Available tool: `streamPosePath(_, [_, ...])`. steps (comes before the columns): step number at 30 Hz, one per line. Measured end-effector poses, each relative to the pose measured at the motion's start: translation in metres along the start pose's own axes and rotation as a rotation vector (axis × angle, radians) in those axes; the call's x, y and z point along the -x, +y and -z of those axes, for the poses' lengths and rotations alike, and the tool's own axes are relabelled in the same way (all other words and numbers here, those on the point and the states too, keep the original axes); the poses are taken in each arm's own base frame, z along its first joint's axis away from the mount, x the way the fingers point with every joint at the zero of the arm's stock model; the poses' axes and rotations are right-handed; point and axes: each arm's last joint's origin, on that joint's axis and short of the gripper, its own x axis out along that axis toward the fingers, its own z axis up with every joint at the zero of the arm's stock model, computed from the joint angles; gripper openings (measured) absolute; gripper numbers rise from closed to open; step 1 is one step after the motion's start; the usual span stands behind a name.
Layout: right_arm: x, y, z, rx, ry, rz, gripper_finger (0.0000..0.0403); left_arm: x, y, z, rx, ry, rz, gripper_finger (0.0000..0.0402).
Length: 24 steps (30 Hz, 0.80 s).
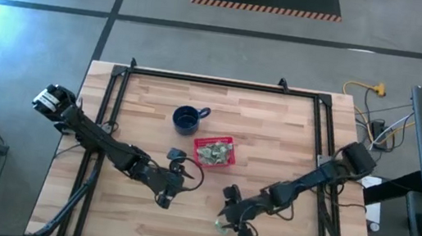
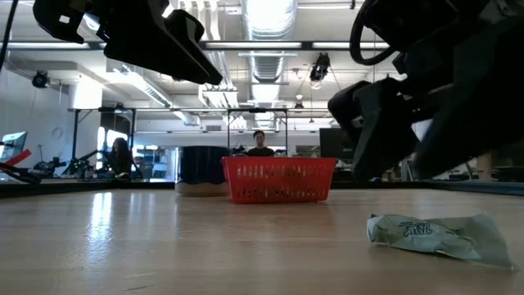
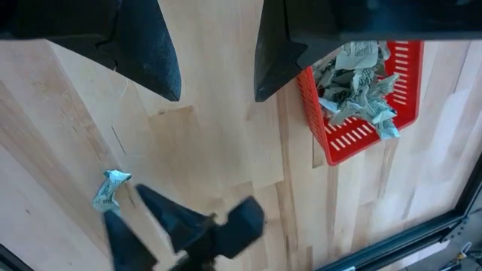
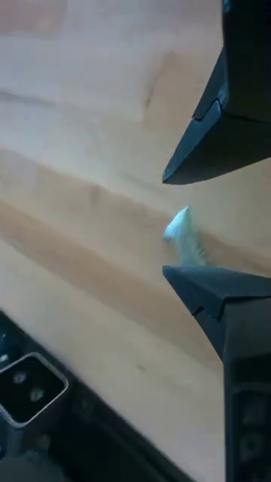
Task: Pick and place Stevia / Truvia into bins
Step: Put the white stevia packet into the red basket
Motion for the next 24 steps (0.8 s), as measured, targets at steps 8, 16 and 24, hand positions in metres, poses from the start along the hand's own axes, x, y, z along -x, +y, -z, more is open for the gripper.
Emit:
streamPosePath(8, [-0.018, 0.0, 0.007, -0.042, 0.039, 0.004, 0.0204, 0.0, 0.0, 0.0, 0.0, 0.001, 0.0, 0.0154])
streamPosePath(16, [-0.021, 0.0, 0.013, -0.06, 0.081, 0.003, 0.0214, 0.0, 0.0, 0.0, 0.0, 0.002, 0.0, 0.0154])
streamPosePath(24, [-0.02, -0.001, 0.012, -0.036, 0.091, 0.007, 0.0159, 0.0, 0.0, 0.0, 0.001, 0.002, 0.0, 0.0154])
